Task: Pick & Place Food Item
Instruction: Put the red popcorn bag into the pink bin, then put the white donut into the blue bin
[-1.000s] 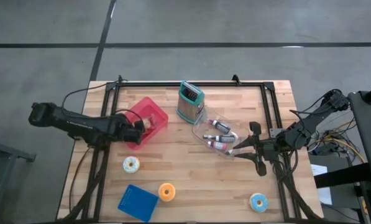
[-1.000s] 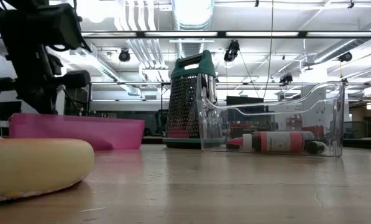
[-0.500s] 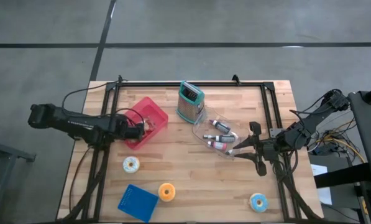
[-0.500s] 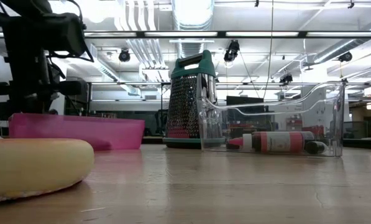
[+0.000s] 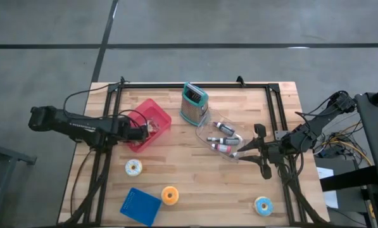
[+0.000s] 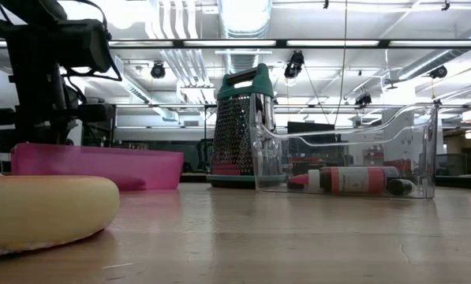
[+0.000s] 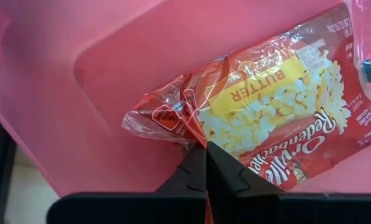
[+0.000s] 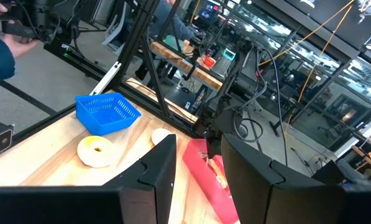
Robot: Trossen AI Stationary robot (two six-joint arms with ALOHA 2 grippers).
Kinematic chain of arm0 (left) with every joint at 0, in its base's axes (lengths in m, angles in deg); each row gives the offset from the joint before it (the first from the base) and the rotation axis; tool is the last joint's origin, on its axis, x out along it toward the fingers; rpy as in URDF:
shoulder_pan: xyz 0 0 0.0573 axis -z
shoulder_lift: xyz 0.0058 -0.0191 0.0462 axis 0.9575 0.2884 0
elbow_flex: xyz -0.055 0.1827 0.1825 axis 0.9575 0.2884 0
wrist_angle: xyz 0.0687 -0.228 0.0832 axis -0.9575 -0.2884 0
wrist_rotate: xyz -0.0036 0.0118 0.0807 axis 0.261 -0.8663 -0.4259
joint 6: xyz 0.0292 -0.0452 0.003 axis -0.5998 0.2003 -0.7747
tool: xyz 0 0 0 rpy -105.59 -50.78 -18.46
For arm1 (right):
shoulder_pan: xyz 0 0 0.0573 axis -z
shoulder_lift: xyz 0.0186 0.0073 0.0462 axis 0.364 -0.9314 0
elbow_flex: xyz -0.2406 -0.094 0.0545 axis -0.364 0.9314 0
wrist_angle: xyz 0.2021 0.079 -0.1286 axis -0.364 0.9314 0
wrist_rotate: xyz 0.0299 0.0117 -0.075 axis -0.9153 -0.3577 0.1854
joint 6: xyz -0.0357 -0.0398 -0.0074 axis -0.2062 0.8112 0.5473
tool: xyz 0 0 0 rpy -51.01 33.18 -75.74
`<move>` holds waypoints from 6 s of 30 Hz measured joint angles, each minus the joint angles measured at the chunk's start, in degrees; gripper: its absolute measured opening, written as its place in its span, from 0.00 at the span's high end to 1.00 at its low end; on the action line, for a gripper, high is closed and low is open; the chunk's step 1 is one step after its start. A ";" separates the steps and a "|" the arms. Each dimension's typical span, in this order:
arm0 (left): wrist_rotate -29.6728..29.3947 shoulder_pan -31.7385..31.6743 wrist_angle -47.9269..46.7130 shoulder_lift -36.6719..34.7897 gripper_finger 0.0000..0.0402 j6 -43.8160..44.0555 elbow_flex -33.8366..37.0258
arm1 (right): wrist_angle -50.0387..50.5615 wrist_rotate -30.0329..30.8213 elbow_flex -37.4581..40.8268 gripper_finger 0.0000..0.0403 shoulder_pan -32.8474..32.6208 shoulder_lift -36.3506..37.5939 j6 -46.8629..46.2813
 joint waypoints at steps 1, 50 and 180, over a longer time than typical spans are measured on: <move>0.17 0.00 0.03 0.00 1.00 0.00 0.00 | 0.00 -0.02 0.00 0.69 0.02 0.00 -0.02; 1.13 0.00 4.14 0.02 0.54 -6.10 -1.60 | 0.00 -0.01 0.00 0.69 0.00 0.01 0.00; 20.54 29.24 10.62 20.79 0.59 16.45 -9.60 | 0.02 0.00 0.00 0.69 0.02 0.02 0.00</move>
